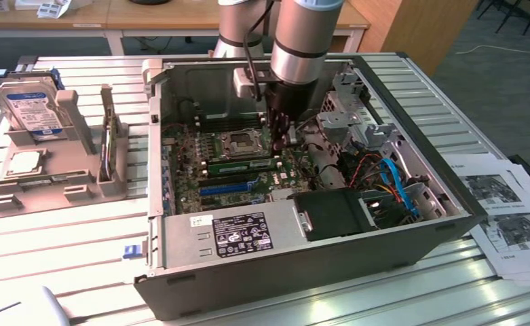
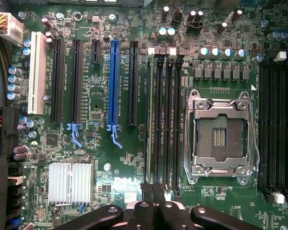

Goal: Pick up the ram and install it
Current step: 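Press down the ram until it locks into place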

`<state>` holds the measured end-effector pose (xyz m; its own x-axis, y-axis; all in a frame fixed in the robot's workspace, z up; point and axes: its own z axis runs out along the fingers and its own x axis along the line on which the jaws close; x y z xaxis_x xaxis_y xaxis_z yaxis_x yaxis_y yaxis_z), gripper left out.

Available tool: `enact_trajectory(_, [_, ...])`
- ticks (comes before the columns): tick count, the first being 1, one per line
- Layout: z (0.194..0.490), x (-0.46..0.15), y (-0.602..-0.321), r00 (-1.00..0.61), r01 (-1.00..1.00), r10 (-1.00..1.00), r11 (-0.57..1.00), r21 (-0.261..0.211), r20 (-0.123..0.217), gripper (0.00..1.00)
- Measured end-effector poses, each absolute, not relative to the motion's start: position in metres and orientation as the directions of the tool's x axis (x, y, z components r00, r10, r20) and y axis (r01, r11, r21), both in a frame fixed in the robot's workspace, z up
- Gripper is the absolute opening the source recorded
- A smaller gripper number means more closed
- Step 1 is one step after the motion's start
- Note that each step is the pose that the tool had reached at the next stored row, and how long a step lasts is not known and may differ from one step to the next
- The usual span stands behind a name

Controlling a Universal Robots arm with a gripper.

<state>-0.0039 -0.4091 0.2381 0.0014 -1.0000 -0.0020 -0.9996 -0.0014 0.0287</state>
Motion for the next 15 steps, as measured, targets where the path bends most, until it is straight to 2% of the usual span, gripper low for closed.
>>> enact_trajectory(15, [0.232,-0.0038,-0.409,0.001,-1.0,-1.0,-0.001,0.029,-0.002,0.1])
